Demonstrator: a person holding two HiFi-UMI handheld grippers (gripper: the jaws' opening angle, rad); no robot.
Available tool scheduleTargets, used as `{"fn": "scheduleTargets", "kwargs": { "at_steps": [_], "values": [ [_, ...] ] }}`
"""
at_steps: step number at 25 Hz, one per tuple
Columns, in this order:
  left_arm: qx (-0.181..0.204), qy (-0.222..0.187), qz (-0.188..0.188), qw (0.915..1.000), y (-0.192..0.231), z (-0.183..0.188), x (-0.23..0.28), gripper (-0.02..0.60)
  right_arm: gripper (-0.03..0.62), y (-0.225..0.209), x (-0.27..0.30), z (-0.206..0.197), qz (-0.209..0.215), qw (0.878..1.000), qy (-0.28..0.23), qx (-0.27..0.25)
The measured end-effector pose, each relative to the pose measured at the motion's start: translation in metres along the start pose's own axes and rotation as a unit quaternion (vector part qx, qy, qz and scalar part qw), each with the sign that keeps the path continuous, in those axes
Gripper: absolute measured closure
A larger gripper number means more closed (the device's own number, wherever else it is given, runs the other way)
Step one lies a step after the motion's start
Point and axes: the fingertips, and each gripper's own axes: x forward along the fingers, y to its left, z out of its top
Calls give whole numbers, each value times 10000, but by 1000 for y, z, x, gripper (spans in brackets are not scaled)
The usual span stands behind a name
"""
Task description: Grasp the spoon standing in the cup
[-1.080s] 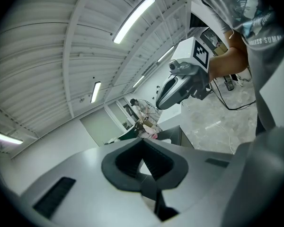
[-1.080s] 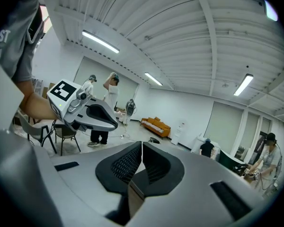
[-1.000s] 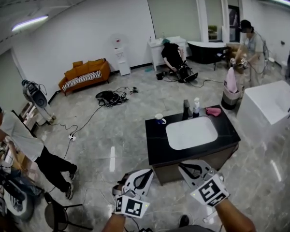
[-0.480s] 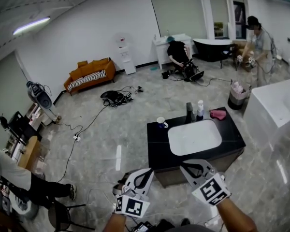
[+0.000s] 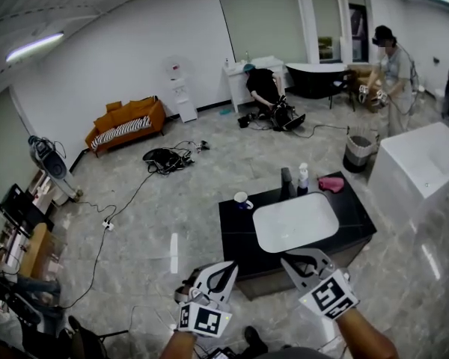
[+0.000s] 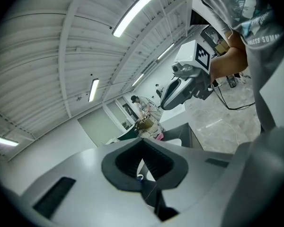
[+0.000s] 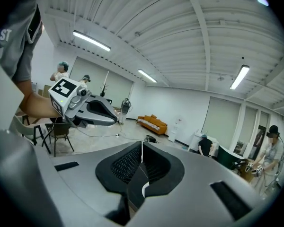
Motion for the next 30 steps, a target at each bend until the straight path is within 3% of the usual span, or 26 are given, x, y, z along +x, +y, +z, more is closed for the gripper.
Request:
{"fn": "scheduleTargets", "kwargs": {
  "at_steps": [14,22,30],
  "values": [
    [-46,-414,-221,9989,85,-54,35,580,561,-25,91,23,-375,9989,270,-38],
    [-126,-629,-301,9975,115,-83,46,580,560,-24,134,30,-483,9979,416,-108],
    [-237,-590,-318,9975,129,-109,62,580,560,-40,169,20,-452,9976,520,-86]
  ]
}}
